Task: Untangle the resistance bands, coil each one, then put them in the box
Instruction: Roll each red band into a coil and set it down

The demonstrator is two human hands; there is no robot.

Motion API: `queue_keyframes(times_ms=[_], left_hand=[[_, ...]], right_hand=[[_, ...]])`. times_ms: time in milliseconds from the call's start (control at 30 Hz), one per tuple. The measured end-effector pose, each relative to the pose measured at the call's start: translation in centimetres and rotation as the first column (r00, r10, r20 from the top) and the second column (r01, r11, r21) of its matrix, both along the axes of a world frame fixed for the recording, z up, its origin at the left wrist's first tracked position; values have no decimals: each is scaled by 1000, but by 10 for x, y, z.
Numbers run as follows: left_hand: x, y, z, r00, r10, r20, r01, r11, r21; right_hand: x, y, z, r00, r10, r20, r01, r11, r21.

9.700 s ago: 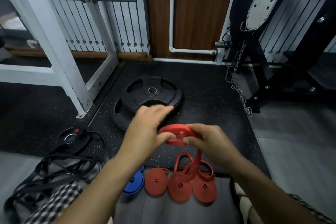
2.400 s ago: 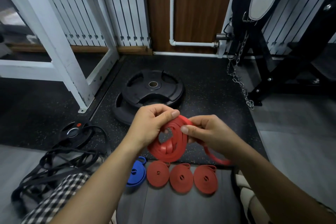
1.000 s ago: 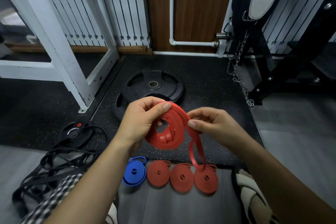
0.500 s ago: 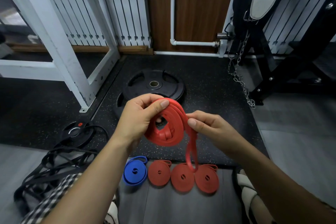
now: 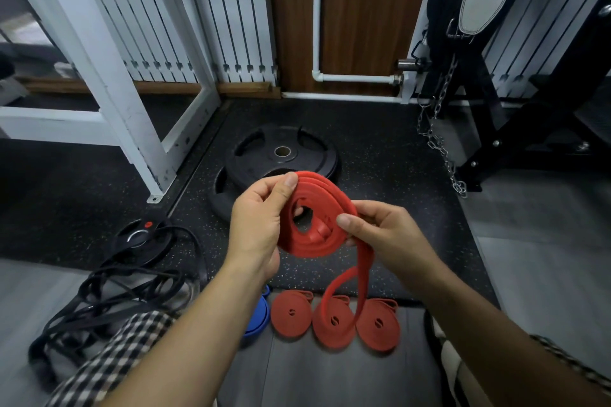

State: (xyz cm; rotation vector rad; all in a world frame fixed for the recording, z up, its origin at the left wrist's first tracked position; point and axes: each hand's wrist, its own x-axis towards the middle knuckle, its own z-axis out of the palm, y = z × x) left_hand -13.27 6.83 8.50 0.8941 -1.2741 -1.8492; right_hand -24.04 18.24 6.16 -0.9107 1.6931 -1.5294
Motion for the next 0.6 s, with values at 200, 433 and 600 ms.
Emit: queue_keyframes(times_ms=[200,433,600], left_hand=[[12,-21,6,884,-287,369,426,820,-382],[11,-22,7,701,-467,539,681,662,-312],[7,-14,1,824,-372,428,540,745,-391]], right_hand=[[-9,6,5,986,71,-152,-53,992,118],[-7,9,11,922,229,-313,-158,959,237],[-10,11,16,960,217,-175,-189,968,167]])
